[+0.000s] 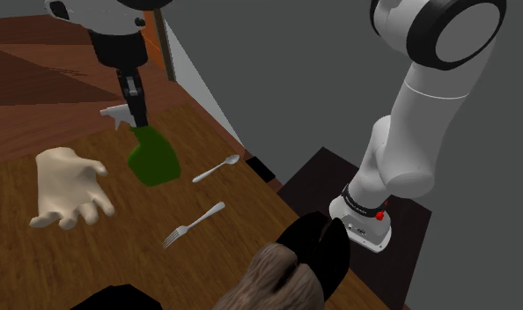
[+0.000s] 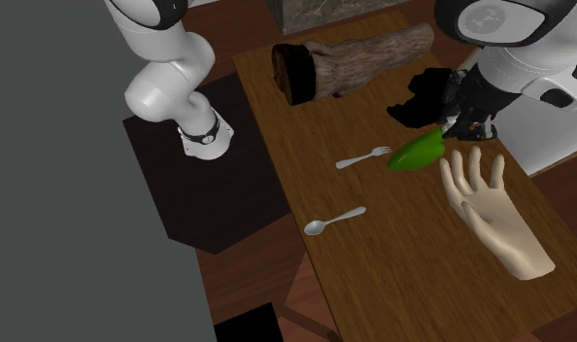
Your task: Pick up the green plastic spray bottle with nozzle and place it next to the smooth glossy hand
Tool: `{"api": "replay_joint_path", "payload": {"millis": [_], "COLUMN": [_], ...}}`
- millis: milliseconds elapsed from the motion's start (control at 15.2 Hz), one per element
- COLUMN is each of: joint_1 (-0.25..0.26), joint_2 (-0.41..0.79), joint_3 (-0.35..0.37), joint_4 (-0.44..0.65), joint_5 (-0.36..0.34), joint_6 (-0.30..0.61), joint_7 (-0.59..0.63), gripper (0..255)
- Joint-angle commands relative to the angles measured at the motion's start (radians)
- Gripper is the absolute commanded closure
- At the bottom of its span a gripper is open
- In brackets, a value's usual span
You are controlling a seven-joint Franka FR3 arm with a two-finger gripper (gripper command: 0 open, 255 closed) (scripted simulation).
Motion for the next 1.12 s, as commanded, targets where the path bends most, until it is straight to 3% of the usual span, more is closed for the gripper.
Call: {"api": "replay_joint_path", "payload": {"millis": [0, 1056], "joint_1": [-0.001, -0.002], "joint_2": [-0.003, 0.010], "joint_3": [0.000, -0.002], "joint_4": [-0.033, -0.232], "joint_5": [0.001, 0.001], "joint_6": [0.031, 0.242], "joint_7": [-0.003, -0.015], "gripper": [255, 255]}}
